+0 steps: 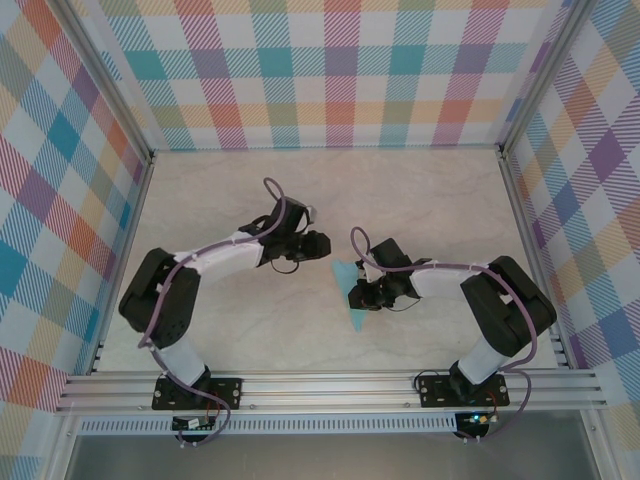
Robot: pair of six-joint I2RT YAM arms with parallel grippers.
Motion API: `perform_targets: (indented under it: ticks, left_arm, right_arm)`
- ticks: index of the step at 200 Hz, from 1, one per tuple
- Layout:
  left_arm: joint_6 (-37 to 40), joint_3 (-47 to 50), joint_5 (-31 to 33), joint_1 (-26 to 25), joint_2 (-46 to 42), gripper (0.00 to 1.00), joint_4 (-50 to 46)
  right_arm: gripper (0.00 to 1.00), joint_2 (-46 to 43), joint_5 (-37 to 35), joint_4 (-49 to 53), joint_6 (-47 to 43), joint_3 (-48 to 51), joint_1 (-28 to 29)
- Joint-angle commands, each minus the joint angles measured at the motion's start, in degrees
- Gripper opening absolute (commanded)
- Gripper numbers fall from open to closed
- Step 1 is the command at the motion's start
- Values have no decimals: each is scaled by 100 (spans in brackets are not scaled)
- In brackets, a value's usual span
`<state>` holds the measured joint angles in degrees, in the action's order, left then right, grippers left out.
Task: Fold a paper plane with a square sheet of paper (pick it up from the middle)
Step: Fold the wing for the fifth time at the center of the table.
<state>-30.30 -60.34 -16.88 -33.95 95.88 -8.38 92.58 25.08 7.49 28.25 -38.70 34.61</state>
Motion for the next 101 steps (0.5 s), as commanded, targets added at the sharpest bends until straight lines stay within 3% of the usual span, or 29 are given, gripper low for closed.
perform_targets:
  ticks: [1,34,101]
  left_arm:
    - [-221,418,-33,-145,-392,35,107]
    - [-579,781,271,-489,-639,35,332]
    - [-968,576,694,-932,-164,35,424]
  right_arm:
    - [14,46,-319,716,92,54,45]
    - [14,111,-379,529,227,84,37]
    - [16,-266,-287,124,347,318,46]
